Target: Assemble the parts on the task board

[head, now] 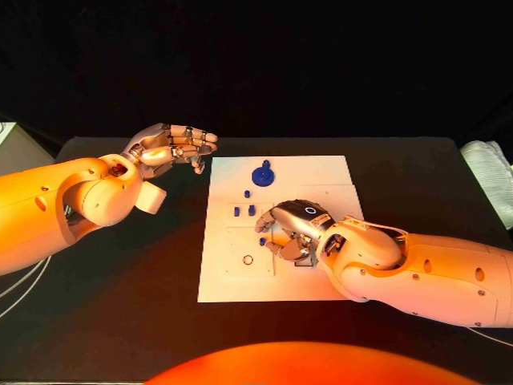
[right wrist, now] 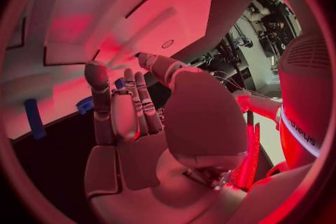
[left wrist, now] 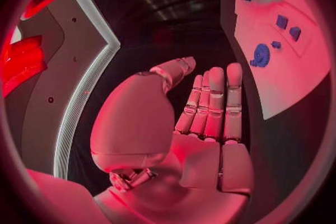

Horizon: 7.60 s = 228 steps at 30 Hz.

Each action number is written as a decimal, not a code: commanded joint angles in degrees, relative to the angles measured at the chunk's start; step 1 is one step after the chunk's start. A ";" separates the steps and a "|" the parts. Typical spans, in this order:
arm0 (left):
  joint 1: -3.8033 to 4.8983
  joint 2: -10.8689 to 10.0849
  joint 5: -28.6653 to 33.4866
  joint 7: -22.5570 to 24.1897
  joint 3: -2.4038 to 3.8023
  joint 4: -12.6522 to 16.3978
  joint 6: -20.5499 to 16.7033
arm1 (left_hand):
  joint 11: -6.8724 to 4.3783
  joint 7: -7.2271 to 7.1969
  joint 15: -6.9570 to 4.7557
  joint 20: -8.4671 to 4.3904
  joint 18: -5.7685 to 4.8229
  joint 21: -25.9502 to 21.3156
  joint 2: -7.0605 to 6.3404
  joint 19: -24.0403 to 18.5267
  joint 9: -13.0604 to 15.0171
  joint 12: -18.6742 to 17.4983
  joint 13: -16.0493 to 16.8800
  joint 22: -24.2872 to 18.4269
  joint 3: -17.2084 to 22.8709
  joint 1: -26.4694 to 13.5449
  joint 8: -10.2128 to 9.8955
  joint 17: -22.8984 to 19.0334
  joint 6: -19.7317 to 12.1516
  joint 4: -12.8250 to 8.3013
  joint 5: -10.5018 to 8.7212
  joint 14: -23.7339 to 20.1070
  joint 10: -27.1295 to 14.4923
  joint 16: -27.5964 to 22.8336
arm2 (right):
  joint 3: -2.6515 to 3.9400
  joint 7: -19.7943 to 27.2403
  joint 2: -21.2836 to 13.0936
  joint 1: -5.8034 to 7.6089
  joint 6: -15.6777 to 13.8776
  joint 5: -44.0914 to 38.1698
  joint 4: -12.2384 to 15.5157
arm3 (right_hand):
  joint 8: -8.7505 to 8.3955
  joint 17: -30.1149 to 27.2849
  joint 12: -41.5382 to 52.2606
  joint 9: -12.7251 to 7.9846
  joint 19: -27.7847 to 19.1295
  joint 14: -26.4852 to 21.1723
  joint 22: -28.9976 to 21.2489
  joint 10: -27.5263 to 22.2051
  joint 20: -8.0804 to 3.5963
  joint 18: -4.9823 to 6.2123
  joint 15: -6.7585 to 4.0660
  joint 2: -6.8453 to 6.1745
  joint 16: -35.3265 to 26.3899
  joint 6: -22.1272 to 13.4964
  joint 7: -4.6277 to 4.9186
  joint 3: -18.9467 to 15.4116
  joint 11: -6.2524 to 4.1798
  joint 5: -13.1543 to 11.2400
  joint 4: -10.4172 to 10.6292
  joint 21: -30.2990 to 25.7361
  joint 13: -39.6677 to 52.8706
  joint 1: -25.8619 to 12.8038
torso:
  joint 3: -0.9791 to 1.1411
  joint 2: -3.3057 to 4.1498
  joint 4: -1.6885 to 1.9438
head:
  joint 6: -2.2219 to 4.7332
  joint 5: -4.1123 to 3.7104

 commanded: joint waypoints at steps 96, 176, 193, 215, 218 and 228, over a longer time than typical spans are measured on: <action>0.02 -0.52 0.59 -0.07 0.03 -0.22 0.59 | 0.11 0.76 0.48 0.40 0.83 -0.12 0.09 0.06 -0.03 0.87 -0.11 -0.09 -0.13 -0.73 0.79 -0.10 -0.58 0.45 0.02 -0.19 -0.91 -0.26 | -0.22 -3.44 -7.79 7.69 9.66 -0.48 -3.07 | -1.52 9.32 4.66 0.02 10.06 2.59 16.61 5.62 -1.01 -2.07 -0.81 -1.15 6.75 4.87 -0.52 -5.35 -1.17 -9.44 17.83 5.22 0.00 9.60 | -0.20 -0.50 -0.36 | 1.27 -1.68; 0.00 1.14 1.18 -0.02 0.02 -0.92 0.48 | 0.13 0.79 0.51 0.45 0.85 -0.25 0.29 0.08 -0.03 1.23 -0.14 -0.17 -0.15 -0.91 1.04 -0.11 -0.83 0.79 0.04 -0.18 -1.18 -0.19 | -0.20 -2.99 0.36 7.95 7.92 -1.98 7.40 | 1.51 10.97 6.11 2.70 11.51 3.06 22.12 17.38 -3.39 -2.73 -3.29 3.45 7.27 9.56 -2.06 5.45 -3.93 -10.72 3.63 9.13 4.36 8.87 | -0.48 -0.83 -0.34 | 1.15 1.59; 0.00 1.45 1.18 -0.13 0.02 -0.92 0.66 | 0.13 0.79 0.51 0.46 0.86 -0.27 0.33 0.09 -0.03 1.32 -0.15 -0.19 -0.12 -0.87 1.11 -0.11 -0.90 0.81 0.04 -0.18 -1.24 -0.18 | -0.92 -3.03 3.95 4.12 8.39 -3.55 5.04 | 1.48 10.93 5.94 2.74 11.39 3.07 22.08 17.38 -3.38 -2.68 -3.27 3.50 7.25 9.47 -2.02 5.80 -3.89 -10.69 3.13 9.02 4.51 8.61 | -0.44 -0.79 -0.42 | -0.23 3.47; 0.01 1.21 1.18 -0.28 0.02 -0.72 0.62 | 0.14 0.81 0.52 0.47 0.86 -0.31 0.30 0.11 -0.03 1.48 -0.15 -0.21 -0.16 -0.89 1.21 -0.11 -1.00 0.87 0.03 -0.18 -1.34 -0.14 | -1.27 -3.50 4.96 2.63 9.09 -4.48 3.58 | 1.50 10.90 5.83 2.79 11.34 3.07 22.13 17.46 -3.38 -2.66 -3.26 3.54 7.24 9.49 -2.01 6.11 -3.88 -10.63 2.68 9.03 4.66 8.38 | -0.48 -0.81 -0.44 | -1.46 4.52; 0.01 1.18 1.18 -0.31 0.02 -0.71 0.62 | 0.14 0.81 0.52 0.47 0.86 -0.31 0.30 0.11 -0.03 1.48 -0.15 -0.21 -0.16 -0.89 1.21 -0.11 -1.00 0.87 0.03 -0.18 -1.34 -0.14 | -1.28 -3.48 4.97 2.54 9.10 -4.50 3.54 | 1.50 10.90 5.83 2.79 11.34 3.07 22.13 17.46 -3.38 -2.66 -3.26 3.54 7.24 9.49 -2.01 6.11 -3.88 -10.63 2.68 9.03 4.66 8.38 | -0.47 -0.80 -0.46 | -1.54 4.59; 0.01 1.17 1.18 -0.36 0.02 -0.72 0.66 | 0.14 0.81 0.52 0.47 0.86 -0.31 0.30 0.11 -0.03 1.48 -0.15 -0.21 -0.16 -0.89 1.21 -0.11 -1.00 0.87 0.03 -0.18 -1.34 -0.14 | -1.30 -3.44 4.92 2.36 9.30 -4.51 3.41 | 1.50 10.90 5.83 2.79 11.34 3.07 22.13 17.46 -3.38 -2.66 -3.26 3.54 7.24 9.49 -2.01 6.11 -3.88 -10.63 2.68 9.03 4.66 8.38 | -0.45 -0.82 -0.45 | -1.71 4.54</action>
